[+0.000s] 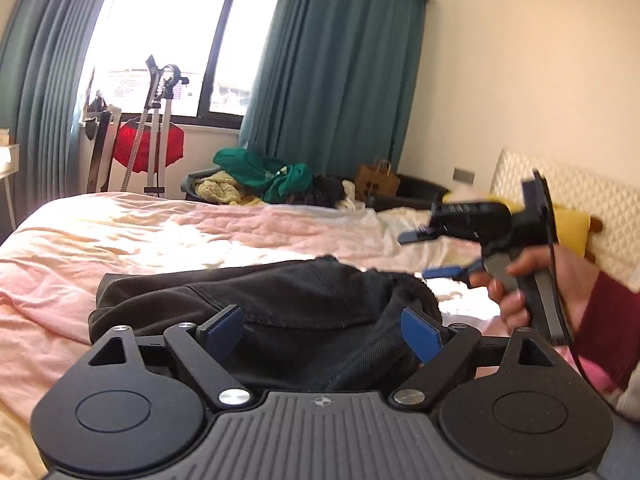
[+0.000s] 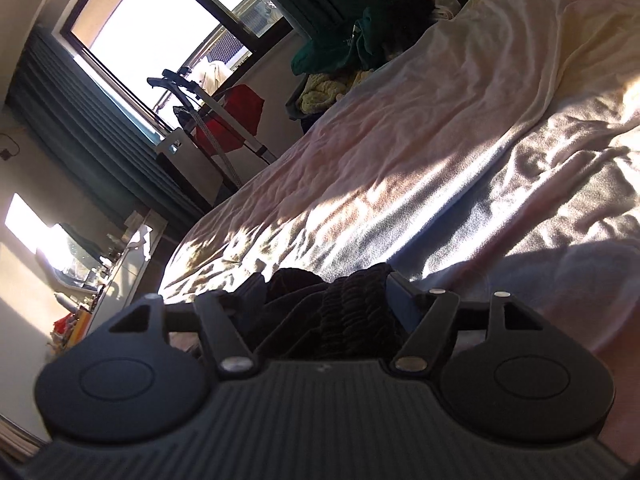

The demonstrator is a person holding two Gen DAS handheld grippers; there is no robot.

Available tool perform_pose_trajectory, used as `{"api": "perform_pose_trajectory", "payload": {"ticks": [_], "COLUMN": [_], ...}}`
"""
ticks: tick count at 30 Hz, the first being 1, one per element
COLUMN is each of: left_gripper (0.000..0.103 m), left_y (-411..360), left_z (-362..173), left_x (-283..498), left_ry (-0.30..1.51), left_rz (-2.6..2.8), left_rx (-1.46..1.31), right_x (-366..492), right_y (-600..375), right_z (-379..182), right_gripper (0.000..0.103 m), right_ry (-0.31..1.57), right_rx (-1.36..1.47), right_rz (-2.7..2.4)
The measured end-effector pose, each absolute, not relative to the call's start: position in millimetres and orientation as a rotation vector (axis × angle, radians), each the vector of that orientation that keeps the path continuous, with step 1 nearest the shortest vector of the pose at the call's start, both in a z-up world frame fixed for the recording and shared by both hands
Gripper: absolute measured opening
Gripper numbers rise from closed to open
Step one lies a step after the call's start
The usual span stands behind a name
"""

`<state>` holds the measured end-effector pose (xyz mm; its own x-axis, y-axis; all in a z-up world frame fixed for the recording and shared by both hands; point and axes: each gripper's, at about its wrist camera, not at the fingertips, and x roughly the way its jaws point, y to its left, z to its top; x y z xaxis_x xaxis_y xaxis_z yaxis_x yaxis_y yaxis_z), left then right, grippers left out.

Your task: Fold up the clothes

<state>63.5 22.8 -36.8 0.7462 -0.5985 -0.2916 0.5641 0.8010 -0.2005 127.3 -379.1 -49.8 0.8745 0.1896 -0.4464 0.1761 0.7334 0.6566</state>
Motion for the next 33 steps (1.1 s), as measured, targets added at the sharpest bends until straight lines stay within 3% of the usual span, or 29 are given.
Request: {"api": "perform_pose_trajectory", "payload": {"ticks": [6,11,15,17,28,29,31,33], "left_gripper": [0.091,0.091,0.092,0.093,0.096,0.096,0.095,0.092], "left_y": [78.2,118.6,122.3,118.5,109.5,110.2,109.4,106.0], "left_z": [-39.7,-67.2,-80.9,-85.5,-110.7,-112.5,-115.1,-114.5], "left_x": [98.5,126.6,139.9,143.4,151.8,152.7,154.2,153.4], "left_ry": [0.483,0.685,0.752,0.770,0.843,0.848,0.853,0.845], "left_rz": [-0.446,-0.382,-0.350,-0.340,-0.339,-0.342,-0.346,-0.343], "left_rx": [-0.382,-0.636,-0.670,-0.665,-0.734,-0.748,-0.754,-0.729], "right_x": [85.8,92.3,108.9,115.1,125.4,126.7,128.8,127.5], "right_y": [-360.0,-341.9,-331.2,-327.6,-318.5,-317.7,-316.4,-315.2], "right_z": [-38.0,-69.6,-102.4,-117.3,-104.7,-106.3,-109.5,-109.0], "right_gripper": [0.078,0.077,0.078,0.088,0.089,0.088,0.067,0.053], "right_ry": [0.575,0.709,0.832,0.856,0.724,0.742,0.779,0.789], "right_rx": [0.675,0.768,0.819,0.832,0.913,0.903,0.873,0.845], "right_rz": [0.033,0.146,0.155,0.134,0.330,0.310,0.258,0.218]}}
